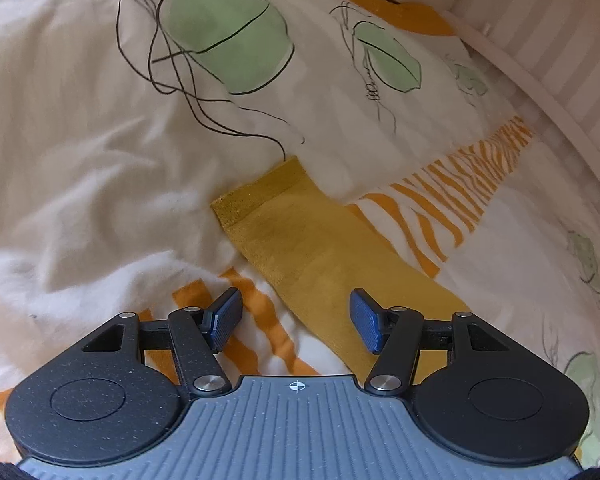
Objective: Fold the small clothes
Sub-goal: 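Move the left tool to the sweater edge and grasp it, then lift and fold the edge across the sweater with the left tool, open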
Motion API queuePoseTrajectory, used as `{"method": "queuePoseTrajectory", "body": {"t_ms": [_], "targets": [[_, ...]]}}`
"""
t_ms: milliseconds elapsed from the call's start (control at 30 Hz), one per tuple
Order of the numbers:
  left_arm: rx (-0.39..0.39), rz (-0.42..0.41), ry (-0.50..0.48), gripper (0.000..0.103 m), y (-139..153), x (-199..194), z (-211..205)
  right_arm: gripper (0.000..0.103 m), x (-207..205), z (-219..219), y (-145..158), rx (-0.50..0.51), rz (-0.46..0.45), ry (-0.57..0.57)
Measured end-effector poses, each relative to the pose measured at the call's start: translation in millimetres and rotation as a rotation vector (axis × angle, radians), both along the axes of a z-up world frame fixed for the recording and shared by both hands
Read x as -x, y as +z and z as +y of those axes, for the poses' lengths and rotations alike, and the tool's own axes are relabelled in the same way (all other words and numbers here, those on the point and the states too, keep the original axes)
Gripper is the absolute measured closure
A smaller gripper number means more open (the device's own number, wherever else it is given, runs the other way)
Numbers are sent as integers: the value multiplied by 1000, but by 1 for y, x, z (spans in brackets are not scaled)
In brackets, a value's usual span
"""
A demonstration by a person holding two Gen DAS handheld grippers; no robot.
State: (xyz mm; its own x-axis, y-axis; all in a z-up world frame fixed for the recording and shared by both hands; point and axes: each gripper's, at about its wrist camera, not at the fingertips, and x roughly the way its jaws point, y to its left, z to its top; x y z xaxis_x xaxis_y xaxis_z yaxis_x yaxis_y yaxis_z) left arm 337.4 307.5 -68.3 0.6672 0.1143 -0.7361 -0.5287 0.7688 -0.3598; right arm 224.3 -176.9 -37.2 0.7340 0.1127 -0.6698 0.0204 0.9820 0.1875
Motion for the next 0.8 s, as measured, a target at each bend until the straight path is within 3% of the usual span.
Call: {"method": "queuePoseTrajectory", "body": {"t_ms": [167, 467, 533, 567, 600, 667, 800], "targets": [[7, -54, 5, 40, -8, -3, 3, 0, -3, 3, -3, -2, 13, 2], [25, -120, -30, 41, -13, -9, 8, 0, 1, -9, -13, -14, 52, -33], [17, -115, -54, 72, -13, -11, 5, 0, 1, -12, -16, -18, 61, -45], [16, -99, -58, 94, -13, -13, 4, 0, 2, -13, -17, -20, 62, -48], [27, -95, -53, 99, -13, -13, 3, 0, 2, -15, -17, -23, 64, -51], [59, -120, -46, 100, -10, -11, 1, 0, 2, -16, -18, -30, 65, -57], [30, -154, -95, 100, 14, -13, -18, 0, 5, -22, -15, -40, 62, -61]]}}
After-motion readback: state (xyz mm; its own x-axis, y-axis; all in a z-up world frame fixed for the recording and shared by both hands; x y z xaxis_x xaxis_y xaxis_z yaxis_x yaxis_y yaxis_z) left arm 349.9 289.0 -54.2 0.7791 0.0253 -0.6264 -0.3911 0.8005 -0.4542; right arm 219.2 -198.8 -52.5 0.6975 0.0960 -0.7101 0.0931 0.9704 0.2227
